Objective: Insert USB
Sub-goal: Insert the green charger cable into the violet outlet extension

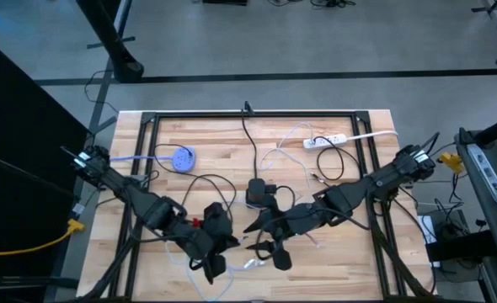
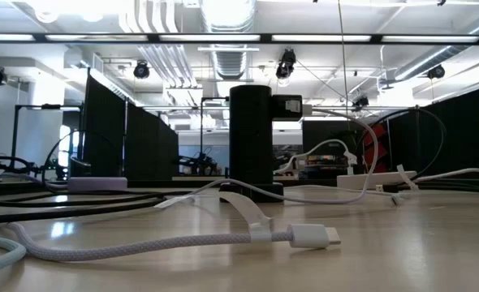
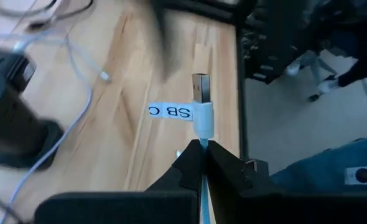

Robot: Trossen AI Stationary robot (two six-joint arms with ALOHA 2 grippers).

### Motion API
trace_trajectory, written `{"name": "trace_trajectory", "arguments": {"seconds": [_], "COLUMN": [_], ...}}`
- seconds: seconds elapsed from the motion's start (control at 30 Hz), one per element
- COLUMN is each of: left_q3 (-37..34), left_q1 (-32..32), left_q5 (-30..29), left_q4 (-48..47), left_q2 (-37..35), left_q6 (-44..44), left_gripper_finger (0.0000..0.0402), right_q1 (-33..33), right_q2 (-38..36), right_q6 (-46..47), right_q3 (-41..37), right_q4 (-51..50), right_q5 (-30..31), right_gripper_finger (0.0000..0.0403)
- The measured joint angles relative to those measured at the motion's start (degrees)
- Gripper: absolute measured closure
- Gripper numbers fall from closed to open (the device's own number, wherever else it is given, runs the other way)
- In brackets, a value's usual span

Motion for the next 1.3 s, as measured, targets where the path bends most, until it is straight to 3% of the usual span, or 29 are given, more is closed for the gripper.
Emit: {"name": "trace_trajectory", "arguments": {"seconds": [0.53,0.67,0.97,1.3], "left_q3": [0.00,0.00,0.00,0.00], "left_q1": [-0.02,-0.04,-0.04,0.00], "left_q5": [0.87,0.95,1.00,1.00], "left_q4": [-0.41,-0.39,-0.42,-0.45], "left_q2": [0.00,0.00,0.00,0.00], "left_q6": [1.98,1.86,1.81,-0.11], "left_gripper_finger": [0.0401,0.0401,0.0401,0.0396], "right_q1": [-0.71,-0.75,-0.89,-0.99], "right_q2": [1.31,1.31,1.31,1.31], "right_q6": [3.06,3.45,2.37,2.02], "right_q3": [-0.09,-0.09,-0.09,-0.09], "right_q4": [-1.75,-2.20,-2.20,-2.19], "right_q5": [-1.68,-2.47,-2.49,-2.56], "right_gripper_finger": [0.0223,0.0259,0.0392,0.0399]}}
